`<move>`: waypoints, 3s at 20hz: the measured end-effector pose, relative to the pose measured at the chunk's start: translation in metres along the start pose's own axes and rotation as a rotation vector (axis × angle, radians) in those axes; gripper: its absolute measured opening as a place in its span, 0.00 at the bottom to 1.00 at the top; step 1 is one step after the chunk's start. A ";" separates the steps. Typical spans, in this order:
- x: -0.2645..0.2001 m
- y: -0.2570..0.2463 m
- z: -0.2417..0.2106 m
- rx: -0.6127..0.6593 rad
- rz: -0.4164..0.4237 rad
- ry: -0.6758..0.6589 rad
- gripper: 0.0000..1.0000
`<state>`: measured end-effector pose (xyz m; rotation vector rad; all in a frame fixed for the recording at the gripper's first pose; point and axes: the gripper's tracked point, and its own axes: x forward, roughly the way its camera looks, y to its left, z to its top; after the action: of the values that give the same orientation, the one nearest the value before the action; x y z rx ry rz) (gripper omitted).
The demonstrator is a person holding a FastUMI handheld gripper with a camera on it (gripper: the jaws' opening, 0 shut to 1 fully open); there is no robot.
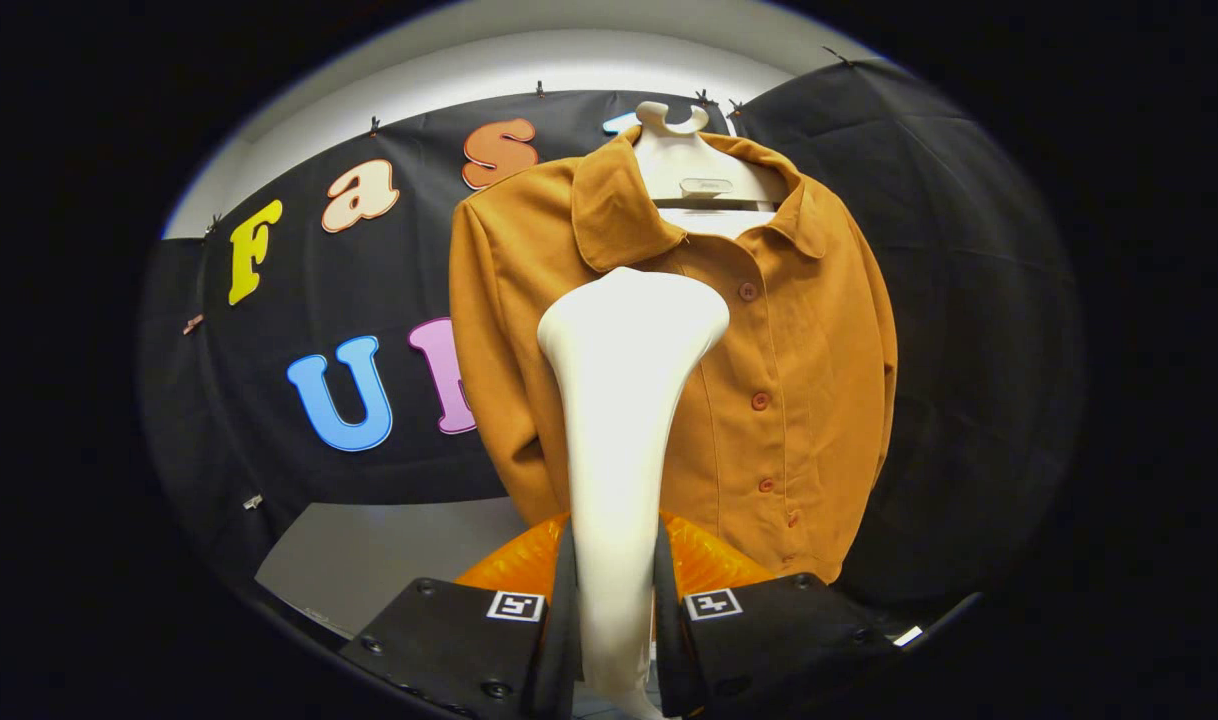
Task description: Iron the clothes twice with a garment steamer, once on the left side and once on the right side.
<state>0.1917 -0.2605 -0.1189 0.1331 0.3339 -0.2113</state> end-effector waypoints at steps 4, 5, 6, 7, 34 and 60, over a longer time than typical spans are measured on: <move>0.014 -0.004 -0.014 0.024 0.065 0.053 0.36; 0.017 -0.005 -0.019 0.038 0.079 0.072 0.36; 0.019 -0.008 -0.026 0.050 0.090 0.094 0.36; 0.022 -0.011 -0.033 0.064 0.102 0.117 0.36; 0.019 -0.064 -0.186 0.171 0.088 0.524 0.37; 0.033 -0.174 0.031 0.173 0.057 0.027 0.36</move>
<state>0.1924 -0.4408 -0.1171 0.3160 0.3376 -0.1818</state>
